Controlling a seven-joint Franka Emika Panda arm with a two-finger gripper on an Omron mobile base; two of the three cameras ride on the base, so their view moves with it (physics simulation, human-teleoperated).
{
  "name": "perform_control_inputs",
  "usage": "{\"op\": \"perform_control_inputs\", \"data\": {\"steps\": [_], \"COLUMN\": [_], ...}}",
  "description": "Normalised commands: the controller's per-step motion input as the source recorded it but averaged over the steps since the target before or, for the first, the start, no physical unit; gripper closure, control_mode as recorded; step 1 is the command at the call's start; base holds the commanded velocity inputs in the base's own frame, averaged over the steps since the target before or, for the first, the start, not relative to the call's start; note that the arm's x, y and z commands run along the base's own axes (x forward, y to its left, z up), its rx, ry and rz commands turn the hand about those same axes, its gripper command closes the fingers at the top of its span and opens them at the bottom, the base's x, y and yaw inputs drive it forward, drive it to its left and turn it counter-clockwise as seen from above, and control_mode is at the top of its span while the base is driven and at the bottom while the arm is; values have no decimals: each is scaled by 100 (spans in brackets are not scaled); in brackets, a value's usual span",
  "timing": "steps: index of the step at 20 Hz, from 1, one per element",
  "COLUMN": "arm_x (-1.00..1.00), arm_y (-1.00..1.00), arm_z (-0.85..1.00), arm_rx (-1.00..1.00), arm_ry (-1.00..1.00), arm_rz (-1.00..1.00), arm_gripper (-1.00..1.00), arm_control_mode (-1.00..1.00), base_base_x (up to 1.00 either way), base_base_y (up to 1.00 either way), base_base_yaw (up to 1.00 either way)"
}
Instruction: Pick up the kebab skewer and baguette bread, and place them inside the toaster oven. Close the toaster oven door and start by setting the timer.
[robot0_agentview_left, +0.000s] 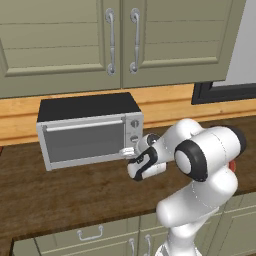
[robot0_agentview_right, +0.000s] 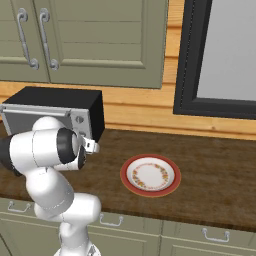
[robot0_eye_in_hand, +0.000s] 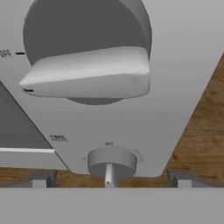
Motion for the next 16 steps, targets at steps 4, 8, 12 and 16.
{"op": "perform_control_inputs", "data": {"steps": [4, 8, 12, 16], "arm_x": [11, 0, 7, 9], "arm_y": [0, 0, 0, 5], "arm_z": [0, 0, 0, -4], "arm_rx": [0, 0, 0, 0], "arm_ry": [0, 0, 0, 0], "arm_rz": [0, 0, 0, 0], "arm_gripper": [-100, -100, -100, -100], "arm_control_mode": [-100, -100, -100, -100], "base_base_x": [0, 0, 0, 0], "base_base_y": [0, 0, 0, 0], "base_base_yaw": [0, 0, 0, 0]}}
